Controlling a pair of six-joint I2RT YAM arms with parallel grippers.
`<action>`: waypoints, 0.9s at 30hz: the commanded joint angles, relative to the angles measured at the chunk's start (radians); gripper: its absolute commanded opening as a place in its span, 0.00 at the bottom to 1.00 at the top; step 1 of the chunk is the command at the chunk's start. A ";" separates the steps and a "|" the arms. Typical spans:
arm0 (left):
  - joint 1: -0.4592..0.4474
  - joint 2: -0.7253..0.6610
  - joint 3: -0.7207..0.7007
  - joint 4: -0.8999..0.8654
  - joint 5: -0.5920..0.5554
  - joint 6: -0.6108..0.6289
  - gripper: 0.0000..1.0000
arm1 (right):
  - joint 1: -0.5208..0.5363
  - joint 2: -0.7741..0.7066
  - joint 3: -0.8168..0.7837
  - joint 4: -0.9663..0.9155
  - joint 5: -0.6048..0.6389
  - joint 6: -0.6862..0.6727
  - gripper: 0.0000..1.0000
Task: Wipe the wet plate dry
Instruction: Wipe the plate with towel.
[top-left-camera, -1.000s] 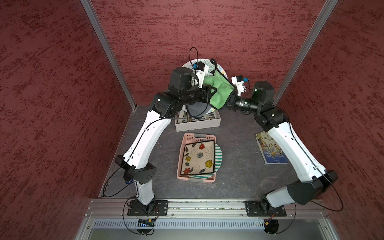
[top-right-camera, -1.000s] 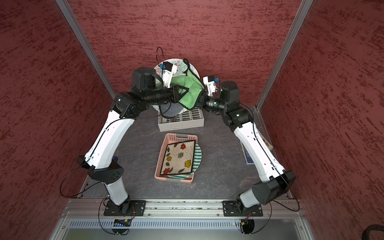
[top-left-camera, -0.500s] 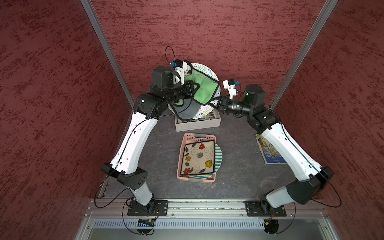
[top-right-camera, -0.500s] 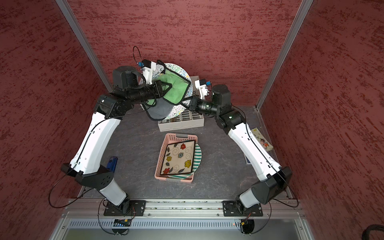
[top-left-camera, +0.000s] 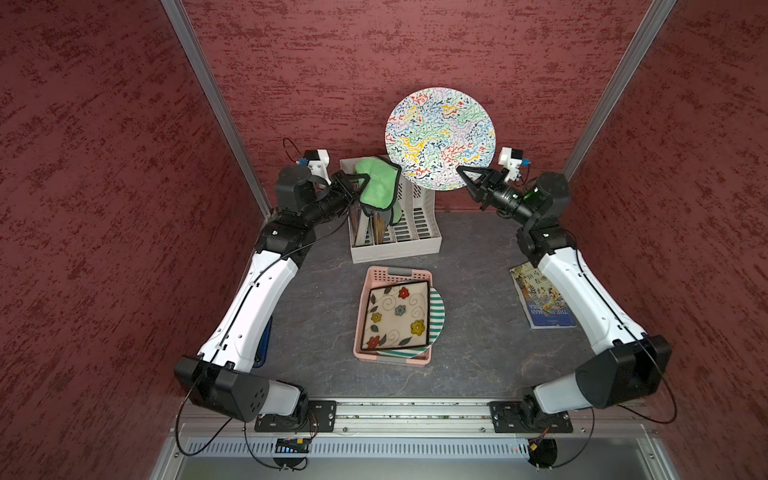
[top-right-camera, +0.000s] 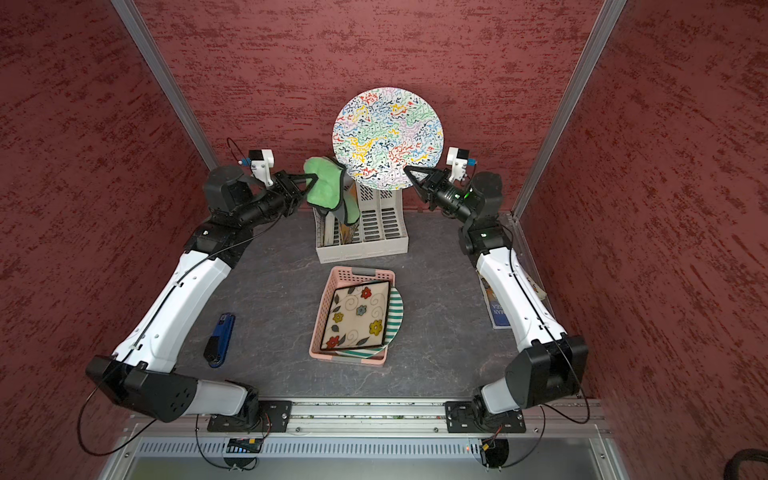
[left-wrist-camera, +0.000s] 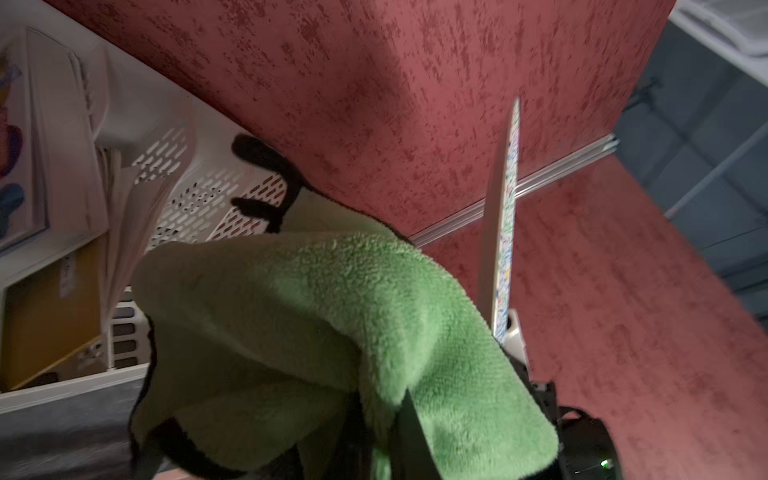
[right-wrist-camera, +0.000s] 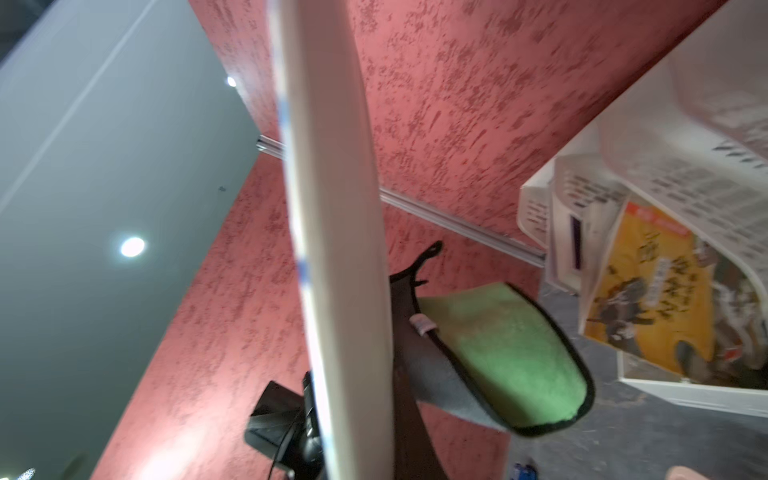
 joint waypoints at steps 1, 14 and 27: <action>-0.012 0.023 0.007 0.412 0.066 -0.294 0.00 | 0.037 -0.056 -0.036 0.288 -0.071 0.131 0.00; -0.038 0.197 0.281 0.653 0.053 -0.494 0.00 | 0.164 0.016 0.031 0.362 -0.258 0.143 0.00; -0.341 0.263 0.269 0.878 0.039 -0.530 0.00 | 0.055 0.328 0.525 0.427 -0.023 0.336 0.00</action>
